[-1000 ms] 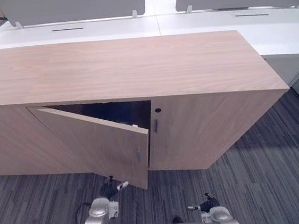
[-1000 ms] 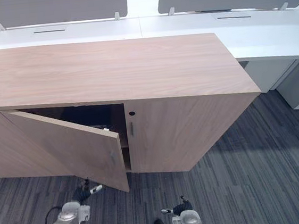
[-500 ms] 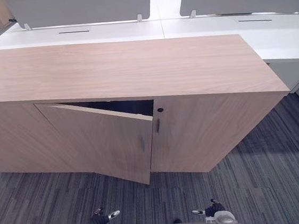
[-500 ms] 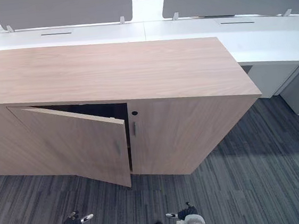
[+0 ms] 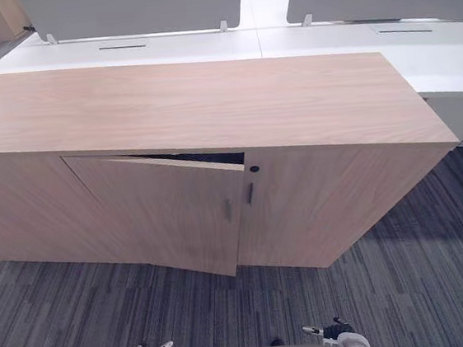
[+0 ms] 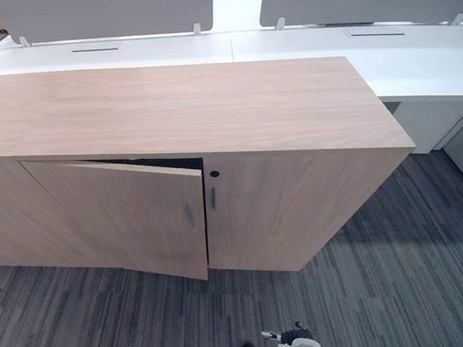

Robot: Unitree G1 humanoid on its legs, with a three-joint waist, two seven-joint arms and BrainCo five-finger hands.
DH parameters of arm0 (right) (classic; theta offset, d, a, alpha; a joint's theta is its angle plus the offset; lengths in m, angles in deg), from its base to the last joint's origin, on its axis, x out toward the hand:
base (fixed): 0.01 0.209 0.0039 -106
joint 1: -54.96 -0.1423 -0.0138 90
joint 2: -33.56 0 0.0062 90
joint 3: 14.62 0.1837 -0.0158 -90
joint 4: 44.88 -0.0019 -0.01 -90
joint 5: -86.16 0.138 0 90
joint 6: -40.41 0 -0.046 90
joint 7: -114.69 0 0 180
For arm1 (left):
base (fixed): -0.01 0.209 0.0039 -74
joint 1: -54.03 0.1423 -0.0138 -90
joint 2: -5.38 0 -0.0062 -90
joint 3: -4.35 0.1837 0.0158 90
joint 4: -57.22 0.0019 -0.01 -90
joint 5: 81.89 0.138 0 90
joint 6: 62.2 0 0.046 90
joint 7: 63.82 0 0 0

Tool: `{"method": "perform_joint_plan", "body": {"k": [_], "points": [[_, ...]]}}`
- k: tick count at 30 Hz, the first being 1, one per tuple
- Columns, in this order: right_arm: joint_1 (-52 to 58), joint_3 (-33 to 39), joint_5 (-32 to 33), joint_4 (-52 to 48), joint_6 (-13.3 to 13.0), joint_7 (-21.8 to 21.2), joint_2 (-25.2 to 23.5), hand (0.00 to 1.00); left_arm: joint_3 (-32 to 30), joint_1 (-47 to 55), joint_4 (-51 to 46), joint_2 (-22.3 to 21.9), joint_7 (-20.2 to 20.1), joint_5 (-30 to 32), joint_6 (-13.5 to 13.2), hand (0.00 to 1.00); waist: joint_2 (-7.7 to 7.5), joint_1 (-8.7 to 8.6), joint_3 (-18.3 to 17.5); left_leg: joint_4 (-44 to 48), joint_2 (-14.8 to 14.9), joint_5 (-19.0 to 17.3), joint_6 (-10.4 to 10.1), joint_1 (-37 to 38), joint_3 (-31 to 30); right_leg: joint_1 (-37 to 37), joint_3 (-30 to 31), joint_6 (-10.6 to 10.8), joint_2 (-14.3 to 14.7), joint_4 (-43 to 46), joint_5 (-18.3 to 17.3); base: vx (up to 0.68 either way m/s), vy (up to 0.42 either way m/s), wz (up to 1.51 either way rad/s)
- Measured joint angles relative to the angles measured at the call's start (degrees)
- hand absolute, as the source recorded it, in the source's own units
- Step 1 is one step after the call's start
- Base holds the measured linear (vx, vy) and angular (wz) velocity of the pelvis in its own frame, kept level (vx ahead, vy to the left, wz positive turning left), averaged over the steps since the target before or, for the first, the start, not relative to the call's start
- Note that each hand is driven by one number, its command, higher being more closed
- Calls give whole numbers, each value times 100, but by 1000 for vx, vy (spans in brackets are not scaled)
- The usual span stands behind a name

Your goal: Walk over to the cabinet, pick up the folder, carry it to the office cabinet, place the folder inside the office cabinet, then close the office cabinet door

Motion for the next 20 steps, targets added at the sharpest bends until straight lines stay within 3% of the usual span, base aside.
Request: {"method": "perform_joint_plan", "body": {"k": [20], "points": [[-52,113,1,203,19,-65,5,0,106,28,42,1,2,1,-1,0,14,63,-29,-3,-97,50,72,-51,-133,21,-138,43,-105,-31,28,-28,-21,3]]}}
